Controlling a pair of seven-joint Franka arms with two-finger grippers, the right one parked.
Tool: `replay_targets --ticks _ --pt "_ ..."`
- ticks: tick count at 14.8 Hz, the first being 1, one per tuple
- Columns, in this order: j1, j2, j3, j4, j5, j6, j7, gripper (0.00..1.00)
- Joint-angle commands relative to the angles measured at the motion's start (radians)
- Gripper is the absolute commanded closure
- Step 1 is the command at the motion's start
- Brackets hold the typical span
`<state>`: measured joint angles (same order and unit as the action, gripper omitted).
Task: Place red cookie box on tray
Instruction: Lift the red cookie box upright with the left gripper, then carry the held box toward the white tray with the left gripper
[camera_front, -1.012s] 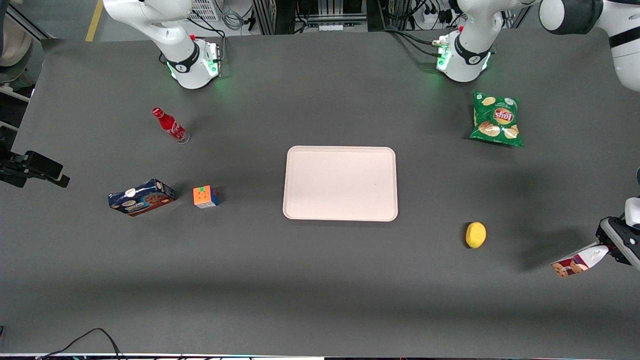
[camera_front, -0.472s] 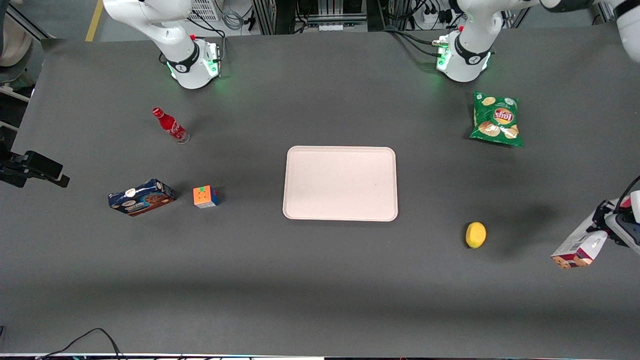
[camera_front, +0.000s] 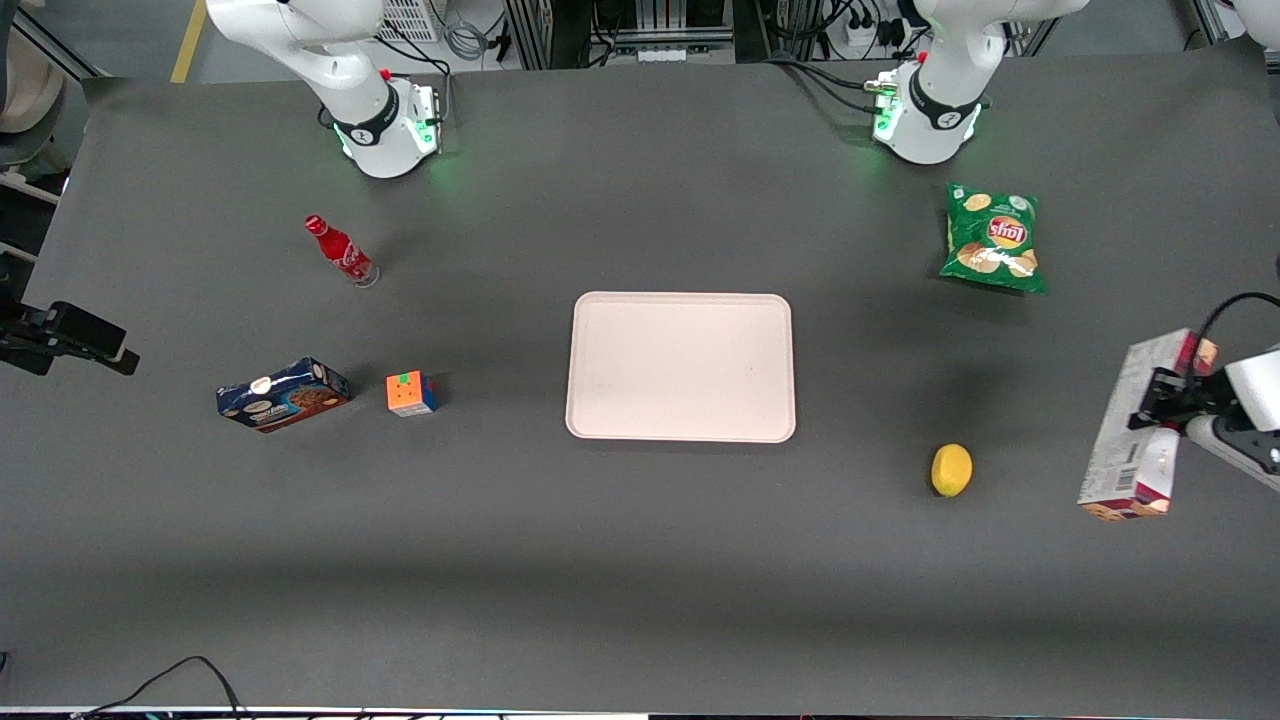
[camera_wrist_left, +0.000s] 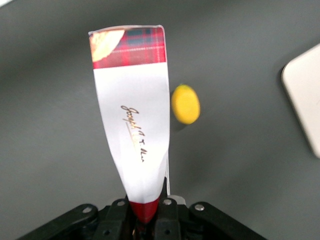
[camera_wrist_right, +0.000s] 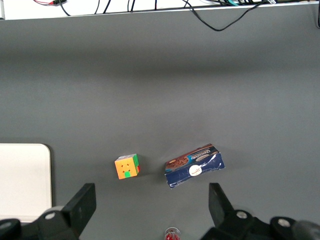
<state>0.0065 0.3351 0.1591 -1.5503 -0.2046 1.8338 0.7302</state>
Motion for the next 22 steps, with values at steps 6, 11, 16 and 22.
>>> replay_targets --ticks 6,11,16,22 --pt "-0.056 -0.206 -0.225 -0.220 0.092 0.005 -0.806 1.00" --pt "-0.102 -0.292 -0.326 -0.465 0.162 0.249 -1.057 1.00" --pt "-0.126 -0.275 -0.446 -0.528 0.229 0.379 -1.227 1.00" --pt "-0.215 -0.161 -0.512 -0.594 0.391 0.554 -1.498 1.00"
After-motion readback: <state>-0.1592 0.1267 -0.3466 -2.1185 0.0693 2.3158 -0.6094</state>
